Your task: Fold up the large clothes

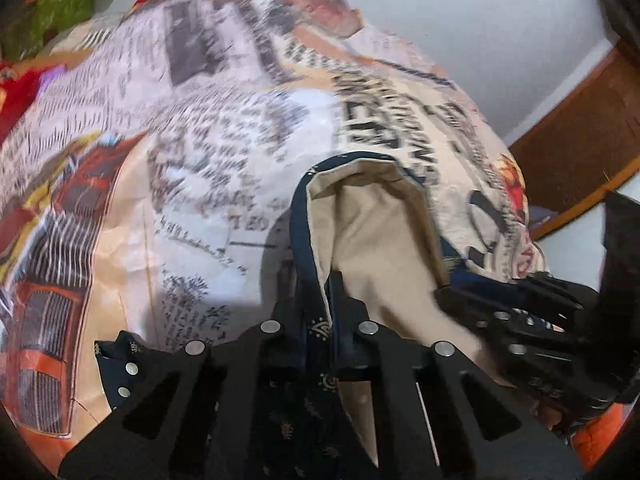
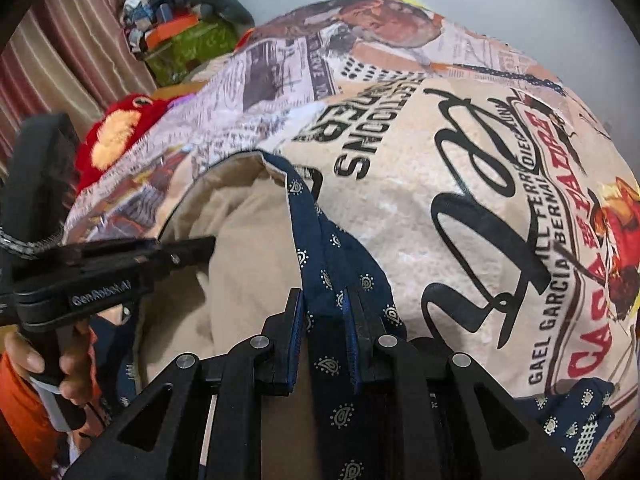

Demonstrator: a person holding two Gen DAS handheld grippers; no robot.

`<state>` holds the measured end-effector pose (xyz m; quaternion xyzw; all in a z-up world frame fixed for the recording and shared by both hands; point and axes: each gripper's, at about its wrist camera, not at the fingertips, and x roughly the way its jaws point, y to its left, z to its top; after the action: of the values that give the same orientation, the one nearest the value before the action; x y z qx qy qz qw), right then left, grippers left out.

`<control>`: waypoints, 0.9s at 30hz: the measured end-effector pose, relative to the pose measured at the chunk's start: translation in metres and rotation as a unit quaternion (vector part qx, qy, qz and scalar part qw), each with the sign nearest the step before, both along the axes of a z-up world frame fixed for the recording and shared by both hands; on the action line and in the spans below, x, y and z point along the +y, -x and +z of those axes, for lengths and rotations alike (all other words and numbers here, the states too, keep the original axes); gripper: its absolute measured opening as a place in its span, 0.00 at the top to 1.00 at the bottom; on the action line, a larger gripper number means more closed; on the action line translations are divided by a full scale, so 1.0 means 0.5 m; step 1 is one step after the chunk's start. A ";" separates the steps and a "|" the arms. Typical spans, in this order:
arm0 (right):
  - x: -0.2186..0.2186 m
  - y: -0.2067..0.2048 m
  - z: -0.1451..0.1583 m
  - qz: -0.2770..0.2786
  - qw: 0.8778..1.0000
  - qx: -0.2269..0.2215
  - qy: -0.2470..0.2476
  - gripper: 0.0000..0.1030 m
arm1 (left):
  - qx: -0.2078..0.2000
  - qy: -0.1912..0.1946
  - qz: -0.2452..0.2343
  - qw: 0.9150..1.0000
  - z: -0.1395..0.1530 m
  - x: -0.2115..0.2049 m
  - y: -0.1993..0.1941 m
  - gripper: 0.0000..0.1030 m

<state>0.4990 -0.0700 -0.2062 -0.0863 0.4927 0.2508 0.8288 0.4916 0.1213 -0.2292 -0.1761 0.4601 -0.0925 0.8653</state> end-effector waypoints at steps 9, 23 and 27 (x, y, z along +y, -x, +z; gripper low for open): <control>-0.039 0.050 0.029 0.003 1.000 0.012 0.013 0.85 | -0.088 -0.033 -0.084 0.992 0.148 -0.084 0.100 0.94; -0.192 0.314 0.224 0.009 0.996 -0.085 -0.010 0.85 | -0.058 -0.089 -0.149 0.983 0.120 -0.156 0.352 0.94; -0.219 0.369 0.236 -0.004 0.996 -0.088 -0.022 0.84 | -0.008 -0.135 -0.131 0.982 0.049 -0.151 0.401 0.94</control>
<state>0.3145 -0.1794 -0.0881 -0.0872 0.4128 0.2496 0.8716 0.2913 0.0458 -0.2049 0.0049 0.4801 -0.1436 0.8654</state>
